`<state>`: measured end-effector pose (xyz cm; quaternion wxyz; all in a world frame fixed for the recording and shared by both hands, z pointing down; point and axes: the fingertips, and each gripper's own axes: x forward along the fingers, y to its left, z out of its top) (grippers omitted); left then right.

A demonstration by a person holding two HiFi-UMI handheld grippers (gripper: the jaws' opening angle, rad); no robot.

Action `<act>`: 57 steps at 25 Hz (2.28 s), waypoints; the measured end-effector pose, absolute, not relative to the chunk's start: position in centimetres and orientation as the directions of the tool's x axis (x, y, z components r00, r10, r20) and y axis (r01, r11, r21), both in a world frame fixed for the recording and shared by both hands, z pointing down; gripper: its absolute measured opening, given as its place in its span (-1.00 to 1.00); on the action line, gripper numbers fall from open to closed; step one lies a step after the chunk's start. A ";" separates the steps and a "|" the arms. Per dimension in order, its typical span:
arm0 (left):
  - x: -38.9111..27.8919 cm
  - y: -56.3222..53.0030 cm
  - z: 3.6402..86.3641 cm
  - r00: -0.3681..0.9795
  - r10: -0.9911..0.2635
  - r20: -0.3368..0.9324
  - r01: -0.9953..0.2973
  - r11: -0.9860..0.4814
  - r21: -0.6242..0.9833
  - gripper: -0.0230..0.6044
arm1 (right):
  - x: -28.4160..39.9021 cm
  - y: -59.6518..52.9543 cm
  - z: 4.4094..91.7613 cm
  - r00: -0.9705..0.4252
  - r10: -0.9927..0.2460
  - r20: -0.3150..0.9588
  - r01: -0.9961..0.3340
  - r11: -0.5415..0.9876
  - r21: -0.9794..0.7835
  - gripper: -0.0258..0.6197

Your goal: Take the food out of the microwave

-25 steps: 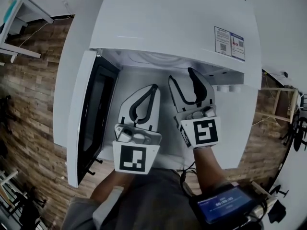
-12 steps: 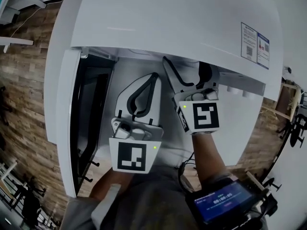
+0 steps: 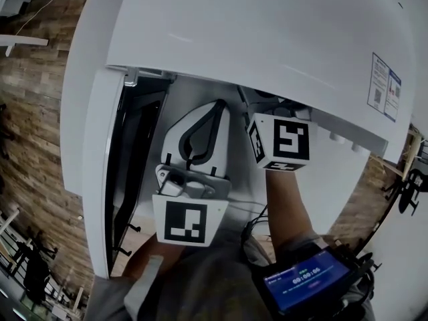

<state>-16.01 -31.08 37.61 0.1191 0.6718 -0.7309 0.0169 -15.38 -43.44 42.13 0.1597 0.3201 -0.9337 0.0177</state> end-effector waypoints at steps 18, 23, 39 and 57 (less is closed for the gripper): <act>-14.7 -29.9 37.0 -0.035 -0.983 0.179 -0.985 0.065 0.161 -0.91 | -13.2 -41.0 42.9 -0.721 -0.594 0.357 -0.600 0.792 0.107 0.46; -14.6 -29.7 37.1 -0.026 -0.983 0.180 -0.985 0.056 0.164 -0.91 | -13.6 -41.6 42.1 -0.728 -0.589 0.350 -0.602 0.794 0.084 0.67; -15.5 -29.4 37.0 -0.027 -0.983 0.182 -0.982 0.060 0.177 -0.91 | -15.2 -42.4 42.7 -0.735 -0.584 0.344 -0.577 0.806 0.135 0.72; -11.6 -24.6 35.1 -0.014 -0.989 0.149 -0.988 0.037 0.150 -0.91 | -9.2 -34.2 39.1 -0.779 -0.568 0.266 -0.543 0.823 0.170 0.71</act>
